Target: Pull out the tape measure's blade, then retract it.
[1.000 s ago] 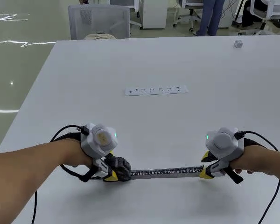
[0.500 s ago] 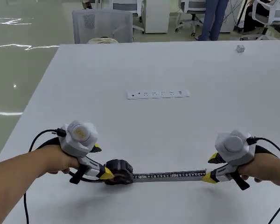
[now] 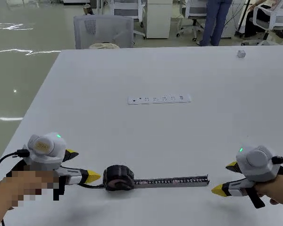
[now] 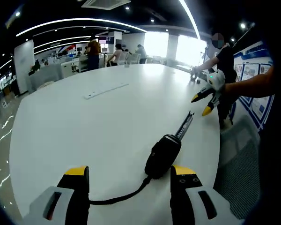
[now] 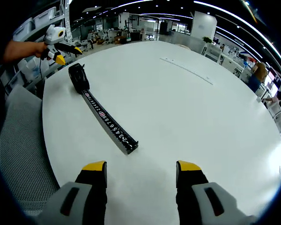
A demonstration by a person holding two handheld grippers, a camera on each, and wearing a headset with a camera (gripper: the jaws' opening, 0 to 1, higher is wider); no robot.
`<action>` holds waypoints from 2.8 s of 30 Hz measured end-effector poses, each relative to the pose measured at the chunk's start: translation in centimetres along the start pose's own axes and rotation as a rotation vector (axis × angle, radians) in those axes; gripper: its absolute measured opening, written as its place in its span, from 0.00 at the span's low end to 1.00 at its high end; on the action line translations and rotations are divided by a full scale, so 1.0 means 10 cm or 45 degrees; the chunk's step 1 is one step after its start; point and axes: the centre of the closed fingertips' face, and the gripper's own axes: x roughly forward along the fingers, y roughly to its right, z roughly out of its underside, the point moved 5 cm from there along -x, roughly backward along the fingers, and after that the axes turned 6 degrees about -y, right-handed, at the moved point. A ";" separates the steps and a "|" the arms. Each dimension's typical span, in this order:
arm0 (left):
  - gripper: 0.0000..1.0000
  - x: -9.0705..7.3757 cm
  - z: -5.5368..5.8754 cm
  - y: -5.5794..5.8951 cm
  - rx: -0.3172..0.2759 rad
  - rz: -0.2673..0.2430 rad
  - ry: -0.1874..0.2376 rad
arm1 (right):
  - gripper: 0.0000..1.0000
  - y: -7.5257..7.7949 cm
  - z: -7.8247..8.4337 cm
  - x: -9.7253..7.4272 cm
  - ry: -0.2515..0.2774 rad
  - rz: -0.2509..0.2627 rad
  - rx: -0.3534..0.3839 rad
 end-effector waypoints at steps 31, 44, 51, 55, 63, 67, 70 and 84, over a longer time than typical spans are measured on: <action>0.90 -0.72 0.70 0.07 -0.208 -0.167 0.202 | 0.90 -0.15 0.43 -0.50 0.148 0.118 0.085; 1.00 -0.89 0.88 0.14 -0.242 -0.168 0.202 | 1.00 -0.24 0.66 -0.74 0.222 0.141 0.188; 1.00 -0.95 0.95 0.17 -0.287 -0.176 0.224 | 1.00 -0.27 0.76 -0.77 0.212 0.152 0.207; 1.00 -0.97 0.98 0.18 -0.279 -0.183 0.221 | 1.00 -0.30 0.73 -0.78 0.218 0.144 0.200; 1.00 -1.02 0.99 0.16 -0.270 -0.205 0.223 | 1.00 -0.34 0.77 -0.78 0.208 0.130 0.189; 1.00 -1.04 0.97 0.17 -0.267 -0.206 0.226 | 1.00 -0.34 0.76 -0.82 0.207 0.145 0.194; 1.00 -1.04 0.94 0.20 -0.268 -0.205 0.230 | 1.00 -0.33 0.76 -0.83 0.213 0.154 0.195; 1.00 -0.97 0.85 0.32 -0.266 -0.176 0.208 | 0.98 -0.35 0.73 -0.87 0.211 0.124 0.193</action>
